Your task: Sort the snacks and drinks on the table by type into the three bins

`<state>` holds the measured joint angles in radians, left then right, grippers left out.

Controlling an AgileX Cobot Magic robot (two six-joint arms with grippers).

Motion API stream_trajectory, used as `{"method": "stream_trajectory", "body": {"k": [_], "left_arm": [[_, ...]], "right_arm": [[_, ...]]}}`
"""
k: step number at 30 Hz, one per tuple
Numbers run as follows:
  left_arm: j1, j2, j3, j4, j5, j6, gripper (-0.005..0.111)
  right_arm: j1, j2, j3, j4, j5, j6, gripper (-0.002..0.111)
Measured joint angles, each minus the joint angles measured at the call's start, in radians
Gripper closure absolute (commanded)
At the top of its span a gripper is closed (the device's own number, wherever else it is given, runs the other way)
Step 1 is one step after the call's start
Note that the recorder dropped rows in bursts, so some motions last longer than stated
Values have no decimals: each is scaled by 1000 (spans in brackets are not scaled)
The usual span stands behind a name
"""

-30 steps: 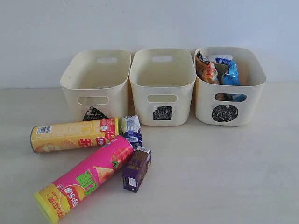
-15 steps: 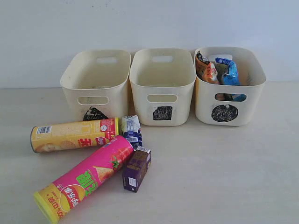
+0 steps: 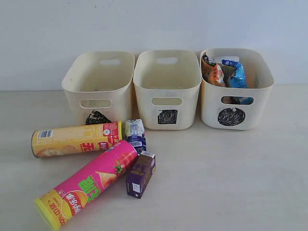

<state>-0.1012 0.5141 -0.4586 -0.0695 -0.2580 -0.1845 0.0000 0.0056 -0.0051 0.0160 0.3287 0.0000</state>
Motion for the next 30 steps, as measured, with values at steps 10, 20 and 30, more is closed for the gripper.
{"method": "stream_trajectory", "body": {"k": [10,20,30], "left_arm": [[0,394,-349,88,556,246,103],[-182,655,-457,70,841,442,103],[-353,949,-533,55,983,505,92]], "right_arm": [[0,0,0,0,0,0,108],[0,0,0,0,1,0,108],[0,0,0,0,1,0,108]]}}
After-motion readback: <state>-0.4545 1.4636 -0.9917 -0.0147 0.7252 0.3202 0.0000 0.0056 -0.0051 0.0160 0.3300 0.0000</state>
